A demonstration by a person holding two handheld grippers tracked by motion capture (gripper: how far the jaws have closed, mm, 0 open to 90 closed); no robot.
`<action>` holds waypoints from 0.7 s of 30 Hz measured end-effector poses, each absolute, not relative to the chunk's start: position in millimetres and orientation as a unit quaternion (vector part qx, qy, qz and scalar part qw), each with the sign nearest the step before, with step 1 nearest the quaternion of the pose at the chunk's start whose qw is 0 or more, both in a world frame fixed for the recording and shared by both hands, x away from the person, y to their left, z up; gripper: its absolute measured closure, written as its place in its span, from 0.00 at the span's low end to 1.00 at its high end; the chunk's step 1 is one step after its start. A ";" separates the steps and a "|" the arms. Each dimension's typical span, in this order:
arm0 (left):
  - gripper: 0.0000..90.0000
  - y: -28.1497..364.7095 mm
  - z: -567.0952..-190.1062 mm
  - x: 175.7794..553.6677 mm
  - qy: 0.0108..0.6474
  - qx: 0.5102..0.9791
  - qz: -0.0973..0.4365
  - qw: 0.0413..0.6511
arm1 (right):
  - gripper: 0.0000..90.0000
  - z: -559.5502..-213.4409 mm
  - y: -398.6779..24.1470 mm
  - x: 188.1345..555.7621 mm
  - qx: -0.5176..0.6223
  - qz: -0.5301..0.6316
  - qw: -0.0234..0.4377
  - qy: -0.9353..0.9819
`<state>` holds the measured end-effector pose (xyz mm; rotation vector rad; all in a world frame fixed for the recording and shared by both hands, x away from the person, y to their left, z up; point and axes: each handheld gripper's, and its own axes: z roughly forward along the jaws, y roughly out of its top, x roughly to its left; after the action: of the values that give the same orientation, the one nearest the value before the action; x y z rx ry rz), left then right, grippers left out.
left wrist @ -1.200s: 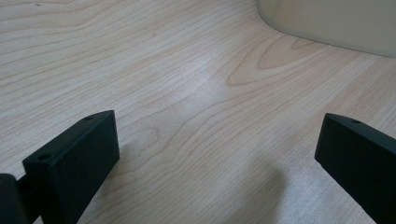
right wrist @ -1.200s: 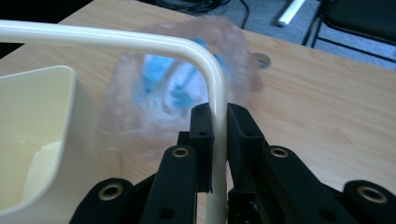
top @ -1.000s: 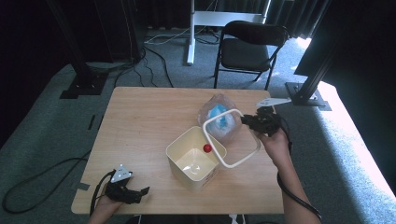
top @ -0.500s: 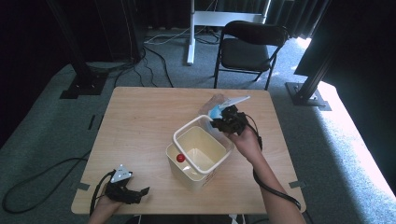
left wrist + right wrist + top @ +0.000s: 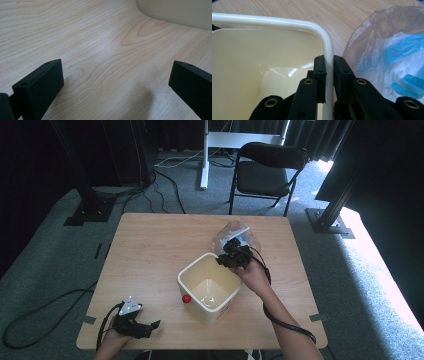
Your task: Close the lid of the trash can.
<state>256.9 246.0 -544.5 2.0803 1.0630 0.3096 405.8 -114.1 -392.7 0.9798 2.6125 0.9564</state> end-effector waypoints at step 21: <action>0.00 234.8 -537.1 262.5 0.423 0.802 0.127 0.402 | 0.22 -391.0 -151.3 399.6 0.380 0.392 0.070 0.835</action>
<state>262.5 234.8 -537.1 2.0273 1.0703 0.3204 399.6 -151.3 -391.0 1.1421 2.5135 1.1793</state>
